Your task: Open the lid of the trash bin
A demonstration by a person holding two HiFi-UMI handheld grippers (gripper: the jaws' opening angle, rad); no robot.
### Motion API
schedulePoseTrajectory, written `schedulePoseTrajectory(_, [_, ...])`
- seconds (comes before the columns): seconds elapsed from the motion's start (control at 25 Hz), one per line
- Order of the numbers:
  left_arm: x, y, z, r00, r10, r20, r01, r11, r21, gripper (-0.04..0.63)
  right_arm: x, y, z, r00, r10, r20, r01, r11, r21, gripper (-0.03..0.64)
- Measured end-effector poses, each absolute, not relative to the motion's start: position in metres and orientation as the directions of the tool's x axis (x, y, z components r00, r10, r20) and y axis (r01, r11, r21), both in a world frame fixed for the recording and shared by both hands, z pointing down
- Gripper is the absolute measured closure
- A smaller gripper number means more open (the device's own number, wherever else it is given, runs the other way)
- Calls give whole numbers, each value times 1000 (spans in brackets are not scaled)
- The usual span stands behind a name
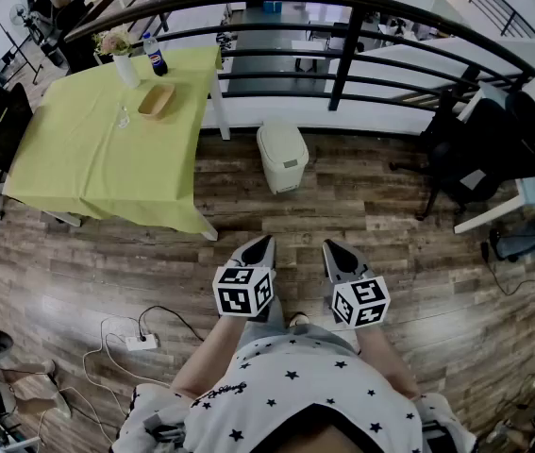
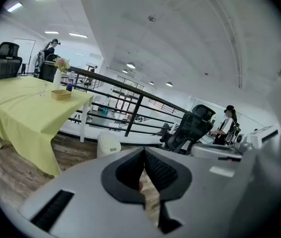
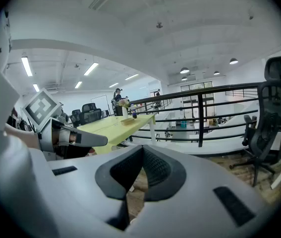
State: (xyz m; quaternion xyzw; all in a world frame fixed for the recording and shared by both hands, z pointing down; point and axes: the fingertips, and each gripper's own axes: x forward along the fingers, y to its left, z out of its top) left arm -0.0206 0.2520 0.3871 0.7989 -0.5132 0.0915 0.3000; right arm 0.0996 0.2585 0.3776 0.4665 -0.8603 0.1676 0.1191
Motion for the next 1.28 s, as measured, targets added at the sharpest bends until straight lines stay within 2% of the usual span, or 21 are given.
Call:
schedulePoseTrajectory(0.32, [12, 299, 397, 439, -768, 466, -882, -269, 388, 583, 137, 299, 383, -548, -751, 367, -834, 523, -176, 624])
schedulePoseTrajectory(0.72, [31, 316, 389, 415, -787, 456, -893, -255, 372, 583, 143, 315, 379, -602, -717, 351, -794, 581, -176, 624])
schedulePoseTrajectory(1.28, [44, 327, 394, 408, -788, 461, -895, -246, 371, 583, 158, 318, 383, -610, -721, 329, -792, 561, -240, 624])
